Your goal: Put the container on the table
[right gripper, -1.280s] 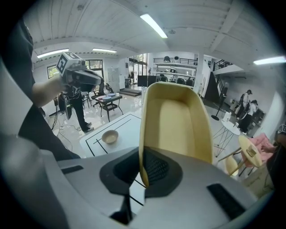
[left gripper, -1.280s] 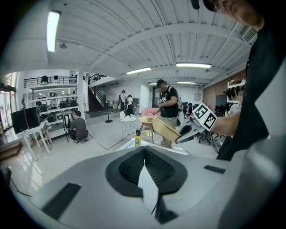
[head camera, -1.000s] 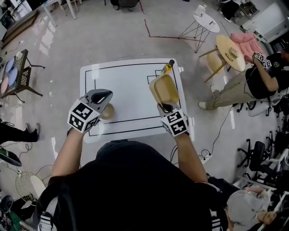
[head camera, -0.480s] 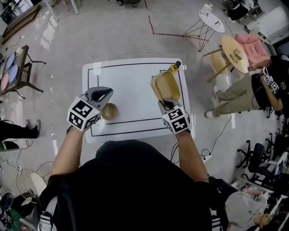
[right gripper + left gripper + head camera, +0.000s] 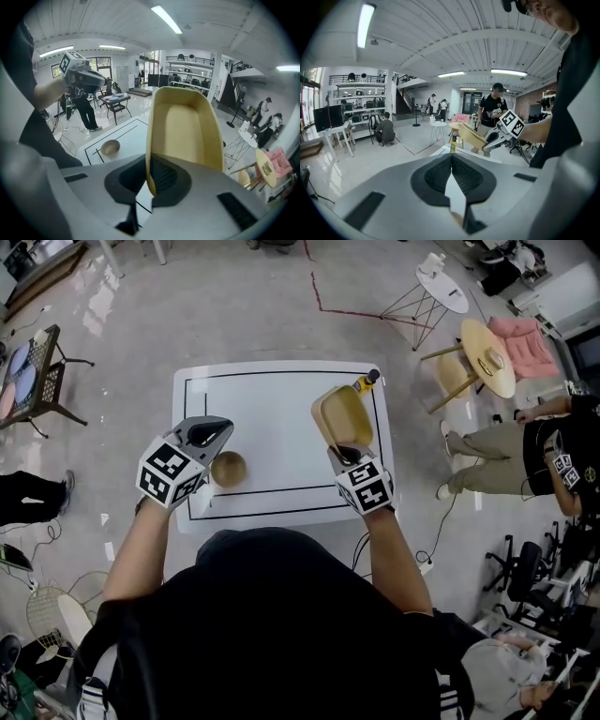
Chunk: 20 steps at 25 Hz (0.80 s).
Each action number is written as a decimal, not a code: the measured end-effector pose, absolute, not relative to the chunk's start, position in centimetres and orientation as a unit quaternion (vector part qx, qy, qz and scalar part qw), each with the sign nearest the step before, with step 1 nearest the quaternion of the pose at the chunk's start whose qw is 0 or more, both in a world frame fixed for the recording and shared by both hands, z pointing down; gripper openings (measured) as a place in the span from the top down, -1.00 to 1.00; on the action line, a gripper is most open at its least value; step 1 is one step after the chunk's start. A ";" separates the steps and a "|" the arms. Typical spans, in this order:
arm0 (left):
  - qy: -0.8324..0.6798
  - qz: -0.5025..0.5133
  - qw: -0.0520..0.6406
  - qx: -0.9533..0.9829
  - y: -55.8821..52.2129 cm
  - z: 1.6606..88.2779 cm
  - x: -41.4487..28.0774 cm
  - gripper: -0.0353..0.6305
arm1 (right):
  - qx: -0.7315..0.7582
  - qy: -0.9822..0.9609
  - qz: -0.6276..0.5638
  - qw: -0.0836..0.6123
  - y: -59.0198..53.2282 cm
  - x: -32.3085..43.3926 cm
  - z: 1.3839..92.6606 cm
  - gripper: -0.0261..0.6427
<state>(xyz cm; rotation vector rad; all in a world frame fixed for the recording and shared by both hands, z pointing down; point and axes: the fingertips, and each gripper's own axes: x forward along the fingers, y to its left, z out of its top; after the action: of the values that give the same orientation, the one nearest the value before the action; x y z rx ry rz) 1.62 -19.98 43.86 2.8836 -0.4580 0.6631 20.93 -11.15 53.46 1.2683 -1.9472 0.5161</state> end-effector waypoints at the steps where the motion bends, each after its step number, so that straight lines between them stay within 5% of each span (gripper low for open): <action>1: -0.152 0.220 0.073 0.961 -20.0 43.8 1.6 0.87 | 0.495 -0.759 0.202 0.373 -11.1 20.9 53.4 0.89; 20: -0.140 0.204 0.086 0.965 -19.7 44.5 1.1 0.87 | 0.490 -0.743 0.230 0.394 -10.7 21.0 56.3 0.89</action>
<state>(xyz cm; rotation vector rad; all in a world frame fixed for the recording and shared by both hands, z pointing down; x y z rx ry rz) 1.10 -19.67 44.49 2.8776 -0.4161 0.6075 21.05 -10.72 56.34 1.2417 -1.8845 0.5821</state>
